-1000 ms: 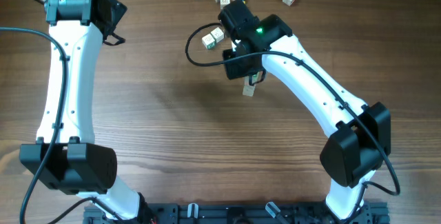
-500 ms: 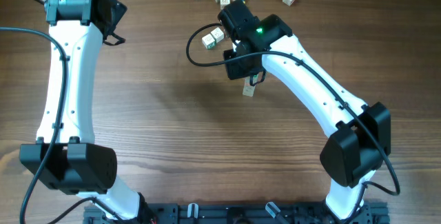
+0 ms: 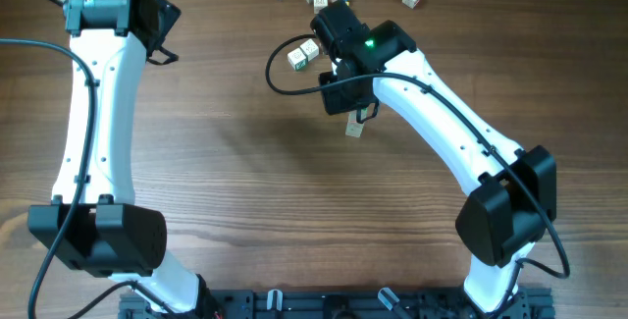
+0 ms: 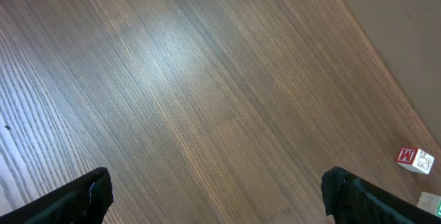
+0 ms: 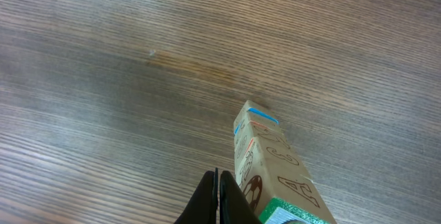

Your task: Form a tower

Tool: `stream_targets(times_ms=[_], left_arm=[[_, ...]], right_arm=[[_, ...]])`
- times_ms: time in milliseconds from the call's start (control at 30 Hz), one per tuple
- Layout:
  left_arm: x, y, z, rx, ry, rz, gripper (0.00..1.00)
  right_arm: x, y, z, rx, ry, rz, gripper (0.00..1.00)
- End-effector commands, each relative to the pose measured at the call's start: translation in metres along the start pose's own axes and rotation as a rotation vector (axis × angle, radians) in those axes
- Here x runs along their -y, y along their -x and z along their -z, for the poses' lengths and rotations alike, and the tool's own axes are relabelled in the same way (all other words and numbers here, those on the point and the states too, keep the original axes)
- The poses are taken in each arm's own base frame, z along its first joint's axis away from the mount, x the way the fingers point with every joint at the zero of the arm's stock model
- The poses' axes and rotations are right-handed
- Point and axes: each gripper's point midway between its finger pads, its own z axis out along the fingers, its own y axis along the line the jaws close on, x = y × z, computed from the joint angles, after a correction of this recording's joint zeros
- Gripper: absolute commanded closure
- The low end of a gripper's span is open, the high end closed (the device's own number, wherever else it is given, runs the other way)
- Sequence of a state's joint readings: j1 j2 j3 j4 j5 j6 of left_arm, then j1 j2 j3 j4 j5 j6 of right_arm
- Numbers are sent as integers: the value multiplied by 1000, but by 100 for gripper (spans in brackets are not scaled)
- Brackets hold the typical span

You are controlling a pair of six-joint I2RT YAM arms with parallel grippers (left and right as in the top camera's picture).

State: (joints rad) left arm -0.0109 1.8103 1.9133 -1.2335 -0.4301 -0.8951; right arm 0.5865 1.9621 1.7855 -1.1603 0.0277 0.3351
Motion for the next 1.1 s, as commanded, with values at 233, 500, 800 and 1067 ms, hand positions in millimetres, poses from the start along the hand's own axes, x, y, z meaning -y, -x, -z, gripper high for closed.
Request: stream_targets(times_ms=[233, 500, 800, 1067], left_arm=[[-2, 3, -3, 14, 17, -14, 0], [-2, 3, -3, 14, 17, -14, 0], [-2, 3, -3, 14, 17, -14, 0], [-2, 3, -3, 14, 17, -14, 0]], right_arm=[[-34, 41, 19, 158, 160, 35, 96], [44, 68, 146, 410, 69, -361, 96], [155, -24, 50, -57, 75, -885, 96], [99, -80, -69, -218, 333, -913, 96]])
